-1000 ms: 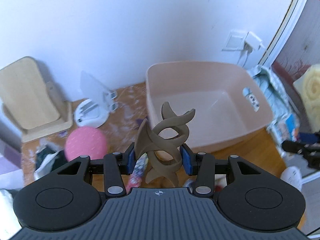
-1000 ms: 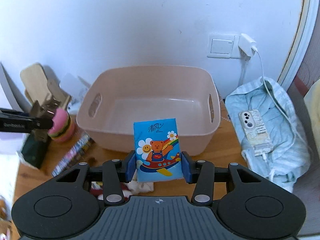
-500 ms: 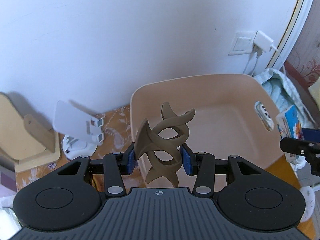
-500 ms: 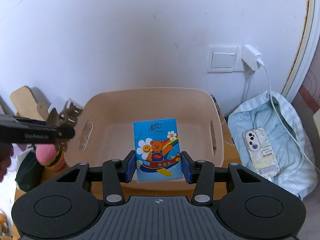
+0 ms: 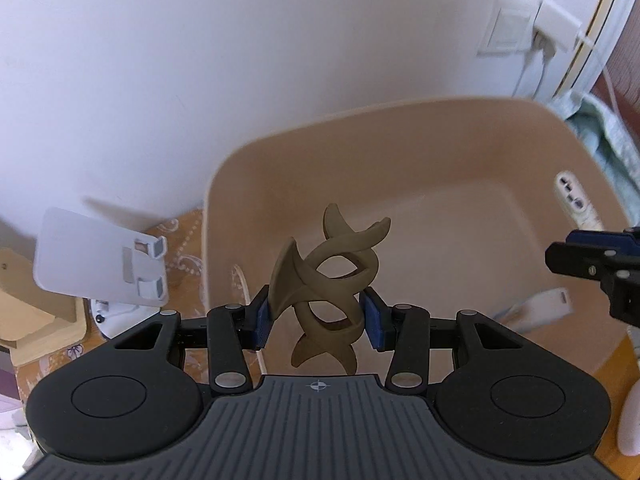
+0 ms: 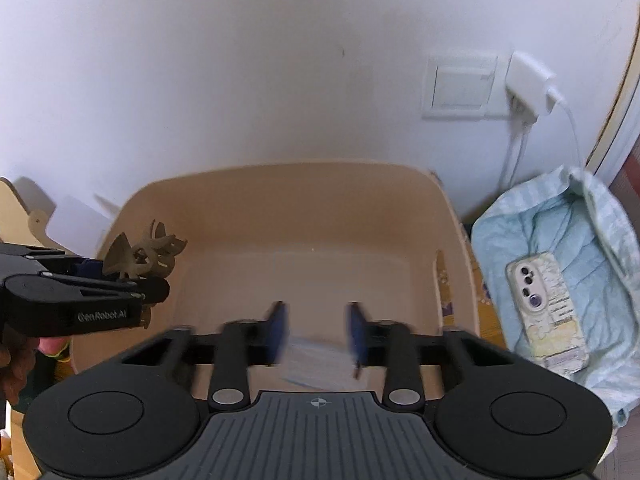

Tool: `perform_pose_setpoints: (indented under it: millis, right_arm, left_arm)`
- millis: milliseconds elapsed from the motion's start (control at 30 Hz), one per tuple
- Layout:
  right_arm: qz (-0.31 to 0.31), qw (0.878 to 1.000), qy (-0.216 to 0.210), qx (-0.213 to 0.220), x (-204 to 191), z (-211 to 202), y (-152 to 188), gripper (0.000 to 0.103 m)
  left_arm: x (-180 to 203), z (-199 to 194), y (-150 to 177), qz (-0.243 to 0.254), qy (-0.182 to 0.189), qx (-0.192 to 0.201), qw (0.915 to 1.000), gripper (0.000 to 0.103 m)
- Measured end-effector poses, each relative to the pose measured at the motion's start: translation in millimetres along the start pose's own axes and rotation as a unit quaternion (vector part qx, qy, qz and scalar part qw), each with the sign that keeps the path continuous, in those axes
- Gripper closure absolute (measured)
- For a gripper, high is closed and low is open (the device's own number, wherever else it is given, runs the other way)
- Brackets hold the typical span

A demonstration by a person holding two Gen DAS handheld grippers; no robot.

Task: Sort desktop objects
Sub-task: 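Open the right tool to drop the tissue pack while the left tool releases the clip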

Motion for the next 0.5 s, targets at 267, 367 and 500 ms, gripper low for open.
perform_pose_setpoints:
  millis: [267,367,500]
  right_arm:
    - [0.017,0.999,0.001,-0.046,4,40,16,0.073]
    - [0.025,0.999,0.002,-0.047,7,41,19,0.073]
    - [0.028,0.998,0.005,-0.047,10,39,20,0.070]
  left_arm:
    - [20,21,1,0.042,-0.005,-0.012,0.9990,0.057]
    - [27,24,4,0.061,-0.006,-0.013,0.9981,0.056]
    - [28,27,7,0.058,-0.001,-0.025,0.9980,0.056]
Point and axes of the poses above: each gripper's, at about its wrist camera, not at the fingertips, and z roughly the way its jaws point, x to its right, y to its underside, the point moved 9 cm from there along z, roughly the way its jaws point, and after that the axes turned 12 degrees about -z, right-handed, at the moved point
